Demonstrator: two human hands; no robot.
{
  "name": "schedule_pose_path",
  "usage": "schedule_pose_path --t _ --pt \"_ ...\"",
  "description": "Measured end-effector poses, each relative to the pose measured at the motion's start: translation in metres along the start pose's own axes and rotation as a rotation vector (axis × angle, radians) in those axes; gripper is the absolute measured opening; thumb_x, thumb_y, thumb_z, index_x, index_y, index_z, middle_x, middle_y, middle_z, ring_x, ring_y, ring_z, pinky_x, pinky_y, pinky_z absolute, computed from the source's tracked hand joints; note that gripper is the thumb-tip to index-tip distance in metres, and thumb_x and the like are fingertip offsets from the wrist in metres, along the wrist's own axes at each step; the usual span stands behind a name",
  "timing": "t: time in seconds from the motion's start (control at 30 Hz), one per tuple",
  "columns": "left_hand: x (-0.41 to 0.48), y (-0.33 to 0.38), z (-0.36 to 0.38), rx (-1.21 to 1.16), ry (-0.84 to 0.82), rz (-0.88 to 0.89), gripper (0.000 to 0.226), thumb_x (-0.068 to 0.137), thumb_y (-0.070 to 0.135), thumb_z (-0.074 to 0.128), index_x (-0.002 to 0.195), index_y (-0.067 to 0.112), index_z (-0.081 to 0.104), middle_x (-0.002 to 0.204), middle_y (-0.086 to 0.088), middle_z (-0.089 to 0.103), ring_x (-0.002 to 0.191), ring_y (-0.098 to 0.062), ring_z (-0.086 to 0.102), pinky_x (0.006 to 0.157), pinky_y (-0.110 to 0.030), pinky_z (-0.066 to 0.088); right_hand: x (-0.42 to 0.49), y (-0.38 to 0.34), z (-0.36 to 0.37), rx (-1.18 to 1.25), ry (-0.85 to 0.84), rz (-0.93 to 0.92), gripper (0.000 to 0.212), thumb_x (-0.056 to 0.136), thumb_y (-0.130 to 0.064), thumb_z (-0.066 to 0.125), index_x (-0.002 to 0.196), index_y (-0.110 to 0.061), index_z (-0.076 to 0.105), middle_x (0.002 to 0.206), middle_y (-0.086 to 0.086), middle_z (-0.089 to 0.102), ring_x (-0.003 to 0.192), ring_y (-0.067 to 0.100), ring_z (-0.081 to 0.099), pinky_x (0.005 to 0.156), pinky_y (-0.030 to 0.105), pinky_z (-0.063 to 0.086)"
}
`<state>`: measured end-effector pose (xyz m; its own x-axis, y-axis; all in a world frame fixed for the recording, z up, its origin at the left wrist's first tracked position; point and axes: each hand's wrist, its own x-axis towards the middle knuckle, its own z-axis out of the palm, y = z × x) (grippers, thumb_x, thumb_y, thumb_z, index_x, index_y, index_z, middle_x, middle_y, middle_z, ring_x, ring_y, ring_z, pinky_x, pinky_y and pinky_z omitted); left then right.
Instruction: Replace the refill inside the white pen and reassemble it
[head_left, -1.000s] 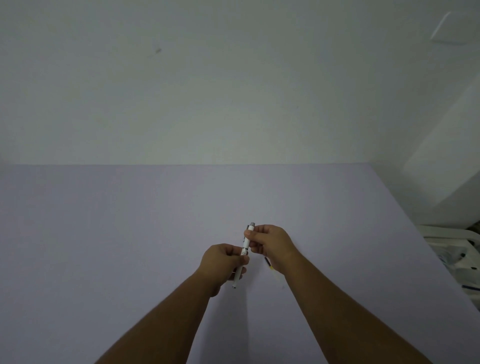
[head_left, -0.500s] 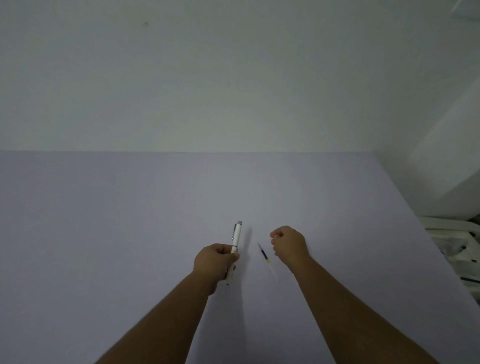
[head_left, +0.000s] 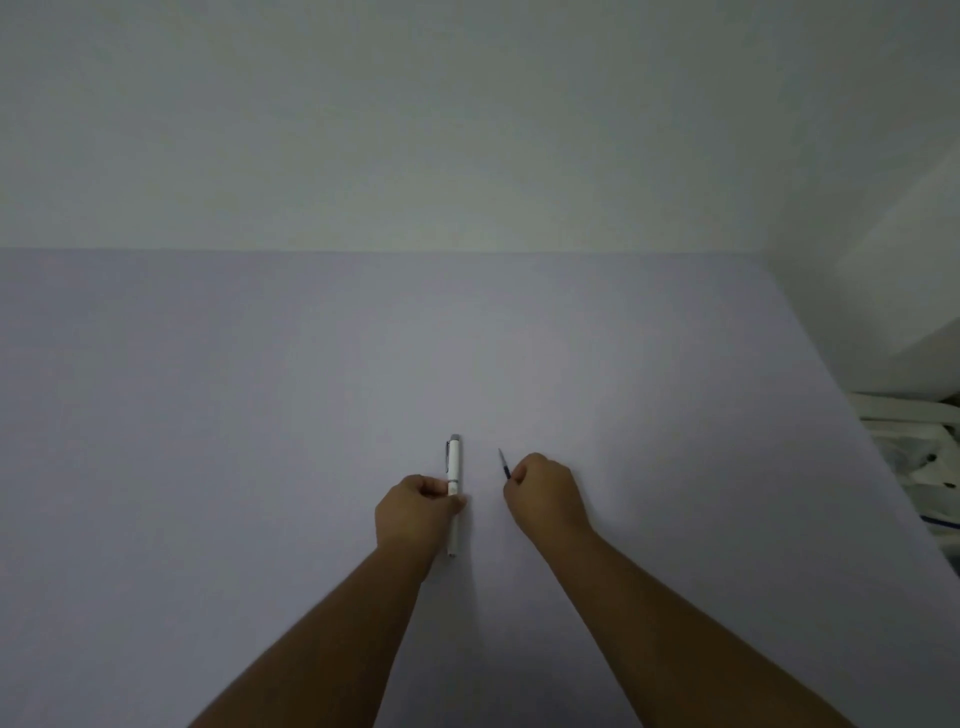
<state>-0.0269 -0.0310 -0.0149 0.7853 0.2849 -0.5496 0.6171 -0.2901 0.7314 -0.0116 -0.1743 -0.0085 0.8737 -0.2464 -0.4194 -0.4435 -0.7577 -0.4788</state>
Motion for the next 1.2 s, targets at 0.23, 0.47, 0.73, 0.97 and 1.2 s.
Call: schedule_pose_path --t 0.23,0.47,0.73,0.97,1.2 --pt "0.002 -0.003 0.005 0.038 0.020 0.012 0.016 0.072 0.024 0.079 0.079 0.018 0.066 0.078 0.001 0.068 0.072 -0.017 0.064 0.070 -0.031 0.055 -0.003 -0.002 0.006 0.047 -0.010 -0.013 0.014 0.087 -0.020 0.052 0.092 -0.014 0.063 0.095 0.007 0.069 0.074 0.020 0.062 0.056 0.023 0.044" --pt "0.003 -0.003 0.007 0.090 0.032 0.013 0.020 0.071 0.030 0.079 0.076 0.017 0.065 0.073 0.004 0.066 0.065 -0.011 0.060 0.054 -0.021 0.043 -0.005 -0.006 0.009 0.066 -0.034 -0.007 0.014 0.088 -0.023 0.053 0.091 -0.015 0.064 0.092 0.005 0.070 0.075 0.020 0.064 0.058 0.025 0.044" --pt "0.006 -0.004 0.006 0.140 0.007 0.022 0.023 0.070 0.035 0.079 0.076 0.017 0.065 0.073 0.002 0.067 0.069 -0.016 0.064 0.067 -0.029 0.054 -0.006 -0.004 0.013 0.093 -0.020 -0.016 0.013 0.086 -0.028 0.056 0.087 -0.017 0.063 0.090 0.004 0.069 0.080 0.021 0.063 0.063 0.028 0.045" --pt "0.009 -0.006 0.007 0.159 0.003 0.026 0.023 0.070 0.038 0.079 0.070 0.021 0.063 0.069 0.003 0.066 0.066 -0.015 0.062 0.070 -0.031 0.056 -0.006 -0.002 0.012 0.106 0.002 -0.006 0.015 0.086 -0.031 0.057 0.085 -0.017 0.063 0.088 0.003 0.070 0.079 0.021 0.062 0.063 0.026 0.043" --pt "0.011 -0.009 0.007 0.165 -0.002 0.039 0.025 0.069 0.039 0.079 0.075 0.018 0.066 0.071 0.002 0.067 0.068 -0.016 0.063 0.072 -0.033 0.057 -0.007 -0.001 0.013 0.121 0.010 -0.015 0.017 0.086 -0.032 0.058 0.086 -0.016 0.063 0.087 0.003 0.069 0.072 0.017 0.057 0.062 0.026 0.041"
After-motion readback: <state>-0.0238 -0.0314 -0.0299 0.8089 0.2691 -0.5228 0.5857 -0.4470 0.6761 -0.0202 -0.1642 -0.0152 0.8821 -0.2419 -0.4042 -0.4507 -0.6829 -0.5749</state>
